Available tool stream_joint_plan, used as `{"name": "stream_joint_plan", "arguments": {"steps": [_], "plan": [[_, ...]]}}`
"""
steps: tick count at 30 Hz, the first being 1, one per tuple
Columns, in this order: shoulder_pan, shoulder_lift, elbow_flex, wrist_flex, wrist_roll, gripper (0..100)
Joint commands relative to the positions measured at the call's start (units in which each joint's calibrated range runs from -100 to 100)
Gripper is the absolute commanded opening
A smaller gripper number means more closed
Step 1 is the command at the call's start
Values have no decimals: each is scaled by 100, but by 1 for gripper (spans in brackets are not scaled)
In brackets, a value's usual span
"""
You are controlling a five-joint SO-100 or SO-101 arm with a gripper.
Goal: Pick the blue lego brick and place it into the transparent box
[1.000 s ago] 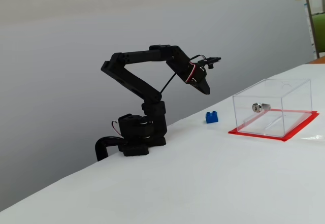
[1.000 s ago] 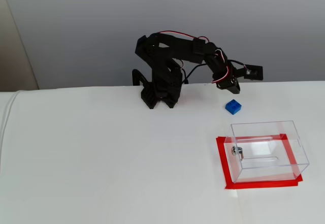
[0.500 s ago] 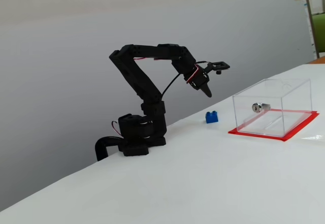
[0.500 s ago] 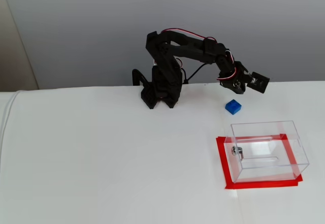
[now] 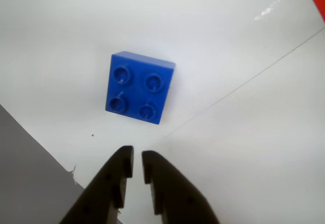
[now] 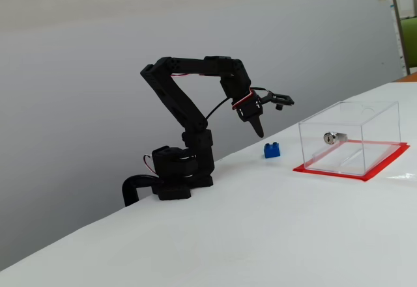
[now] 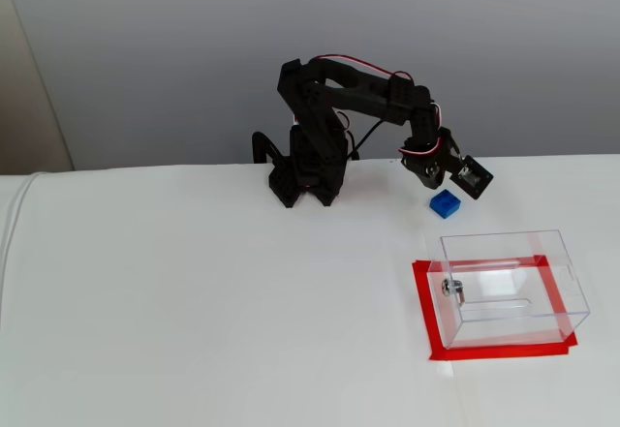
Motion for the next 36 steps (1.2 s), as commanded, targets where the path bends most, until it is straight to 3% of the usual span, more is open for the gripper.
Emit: {"name": "stream_joint_plan", "arguments": {"steps": [1,9,16,29,36], "plan": [[114,-52,-315,29,74,2],[121,-27,-315,20,168,2],[114,-10,-306,20,173,17],[99,33,-288,-101,121,28],[-78,381,-242,-1285,116,28]]}}
